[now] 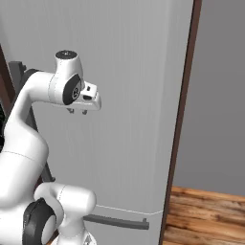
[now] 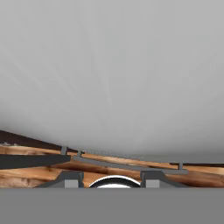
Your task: Retrieve a lemon from the fridge and place it on the cutting board with the fish.
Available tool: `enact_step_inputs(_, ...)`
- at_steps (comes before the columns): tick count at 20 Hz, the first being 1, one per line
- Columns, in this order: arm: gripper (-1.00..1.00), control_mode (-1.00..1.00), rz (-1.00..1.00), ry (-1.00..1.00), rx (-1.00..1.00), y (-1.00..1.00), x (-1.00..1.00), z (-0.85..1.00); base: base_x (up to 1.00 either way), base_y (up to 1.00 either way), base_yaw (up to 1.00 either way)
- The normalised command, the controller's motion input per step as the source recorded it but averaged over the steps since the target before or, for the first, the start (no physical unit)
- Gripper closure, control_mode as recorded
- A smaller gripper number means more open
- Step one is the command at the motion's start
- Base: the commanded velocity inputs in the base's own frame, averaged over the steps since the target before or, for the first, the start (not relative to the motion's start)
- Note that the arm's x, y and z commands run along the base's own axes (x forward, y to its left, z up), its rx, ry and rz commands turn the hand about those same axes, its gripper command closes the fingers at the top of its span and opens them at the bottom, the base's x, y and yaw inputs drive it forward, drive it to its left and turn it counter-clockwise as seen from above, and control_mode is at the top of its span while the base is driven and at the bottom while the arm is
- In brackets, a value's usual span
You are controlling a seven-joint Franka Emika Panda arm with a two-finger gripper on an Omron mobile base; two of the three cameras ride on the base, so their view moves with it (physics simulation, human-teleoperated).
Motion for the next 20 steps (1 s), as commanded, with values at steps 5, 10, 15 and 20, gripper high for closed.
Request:
enact_step_inputs(5, -1.0, 1.0, 0.0, 0.0, 0.0, 0.0, 0.0, 0.0, -0.01, 0.0, 0.0)
enact_step_inputs(10, -1.0, 1.0, 0.0, 0.0, 0.0, 0.0, 0.0, 0.0, -0.3, 0.09, -0.02)
enact_step_inputs(15, -1.0, 1.0, 0.0, 0.0, 0.0, 0.0, 0.0, 0.0, -0.32, 0.4, -0.1)
enact_step_inputs(20, -1.0, 1.0, 0.0, 0.0, 0.0, 0.0, 0.0, 0.0, -0.29, 0.44, -0.21)
